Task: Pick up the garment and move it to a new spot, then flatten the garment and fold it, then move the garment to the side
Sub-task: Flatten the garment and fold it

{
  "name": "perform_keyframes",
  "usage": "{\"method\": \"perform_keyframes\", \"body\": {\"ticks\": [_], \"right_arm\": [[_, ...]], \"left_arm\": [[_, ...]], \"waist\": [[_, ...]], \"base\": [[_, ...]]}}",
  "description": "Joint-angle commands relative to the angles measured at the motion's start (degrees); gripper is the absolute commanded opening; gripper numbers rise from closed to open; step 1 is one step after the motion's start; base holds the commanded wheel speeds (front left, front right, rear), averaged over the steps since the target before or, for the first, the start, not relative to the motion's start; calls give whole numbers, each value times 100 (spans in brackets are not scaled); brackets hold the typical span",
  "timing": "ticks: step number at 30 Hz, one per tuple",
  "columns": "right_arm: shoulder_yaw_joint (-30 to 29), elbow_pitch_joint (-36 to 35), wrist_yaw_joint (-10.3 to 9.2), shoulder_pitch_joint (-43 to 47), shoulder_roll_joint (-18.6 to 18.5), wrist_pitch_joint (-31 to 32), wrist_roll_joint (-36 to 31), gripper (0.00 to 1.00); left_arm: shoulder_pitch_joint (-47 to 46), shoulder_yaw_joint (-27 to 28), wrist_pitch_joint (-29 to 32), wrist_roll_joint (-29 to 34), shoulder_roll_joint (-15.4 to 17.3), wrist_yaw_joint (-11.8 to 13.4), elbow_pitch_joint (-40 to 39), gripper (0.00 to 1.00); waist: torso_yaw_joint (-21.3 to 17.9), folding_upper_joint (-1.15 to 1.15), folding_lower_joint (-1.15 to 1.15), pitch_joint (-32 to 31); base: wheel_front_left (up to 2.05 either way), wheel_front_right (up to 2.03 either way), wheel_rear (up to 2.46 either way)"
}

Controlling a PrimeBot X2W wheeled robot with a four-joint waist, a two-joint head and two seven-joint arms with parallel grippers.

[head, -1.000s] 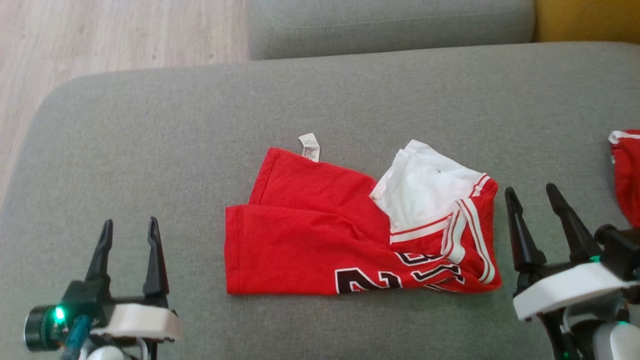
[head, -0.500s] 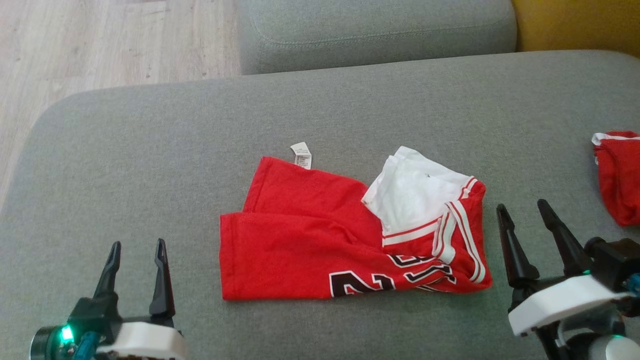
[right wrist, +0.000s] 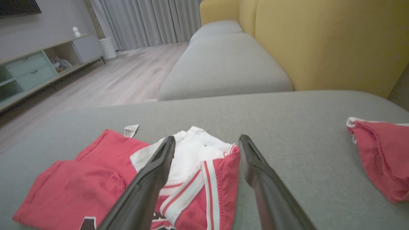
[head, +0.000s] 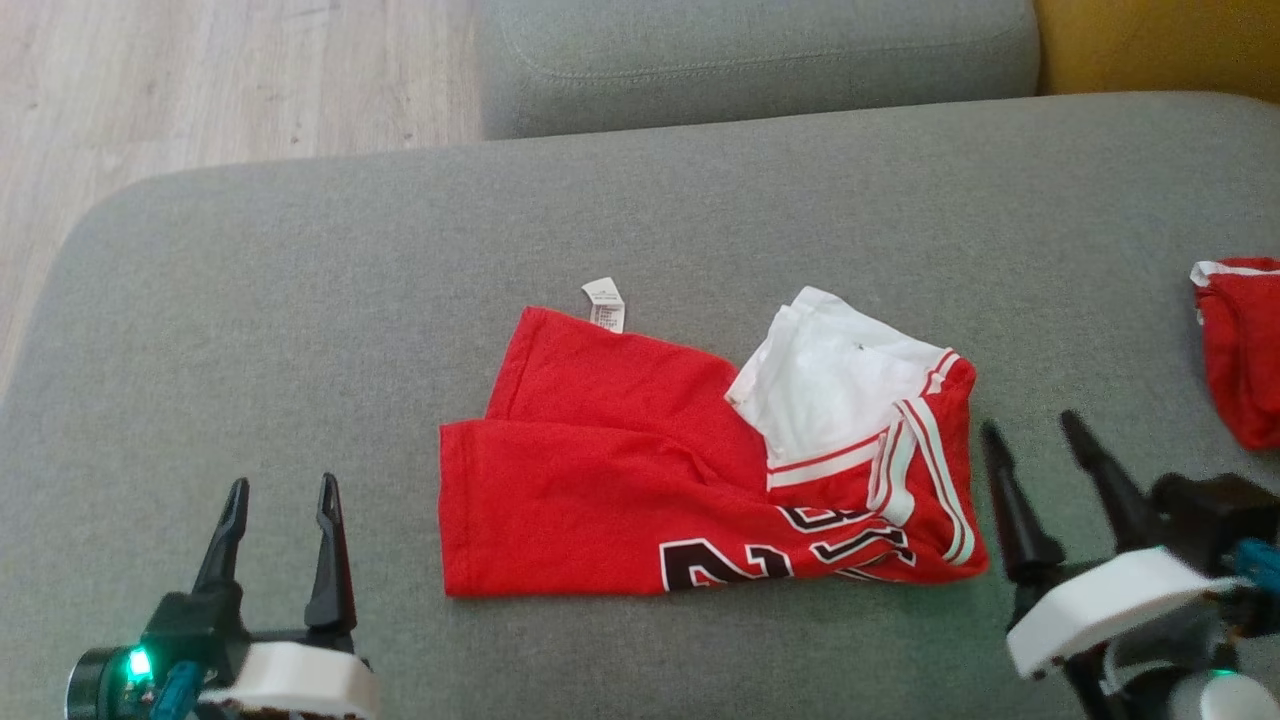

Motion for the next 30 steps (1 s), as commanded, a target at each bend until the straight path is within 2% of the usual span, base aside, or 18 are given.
{"method": "perform_keyframes", "body": {"ticks": [1, 8, 13, 17, 18, 19, 20, 25, 30], "right_arm": [[201, -98, -4, -176, -105, 147, 8, 100], [762, 557, -4, -345, -316, 816, 198, 100], [1098, 1073, -4, -743, -351, 864, 266, 100], [1123, 1610, -4, -1001, -333, 911, 202, 100], [1061, 1729, -4, -1023, -320, 928, 164, 94], [989, 1827, -4, -1028, -291, 941, 146, 53], [899, 1885, -4, -1026, -256, 921, 143, 0], [391, 1931, -4, -893, -135, 845, 133, 0], [-417, 1802, -4, -630, 43, 642, 287, 0]], "left_arm": [[-309, 184, -7, -12, 137, 41, -186, 100], [-531, 112, -35, 16, 45, 27, -158, 100], [-739, 59, -119, 25, -35, -40, -22, 100], [-874, 30, -202, -3, -105, -110, 149, 100], [-903, 17, -215, -8, -124, -125, 181, 100], [-928, 8, -227, -13, -139, -137, 215, 100], [-947, 1, -240, -16, -152, -144, 242, 100], [-973, 0, -291, -26, -177, -142, 305, 100], [-975, 21, -330, -47, -168, -132, 347, 100]], "waist": [[12, 0, 0, 40], [121, 0, 0, 334], [218, 0, 0, 545], [276, 0, 0, 622], [297, 0, 0, 633], [310, 0, 0, 640], [317, 0, 0, 647], [294, 0, 0, 667], [177, 0, 0, 682]], "base": [[0, 0, 0], [0, 0, 0], [0, 0, 0], [0, 0, 0], [0, 0, 0], [0, 0, 0], [0, 0, 0], [0, 0, 0], [0, 0, 0]]}}
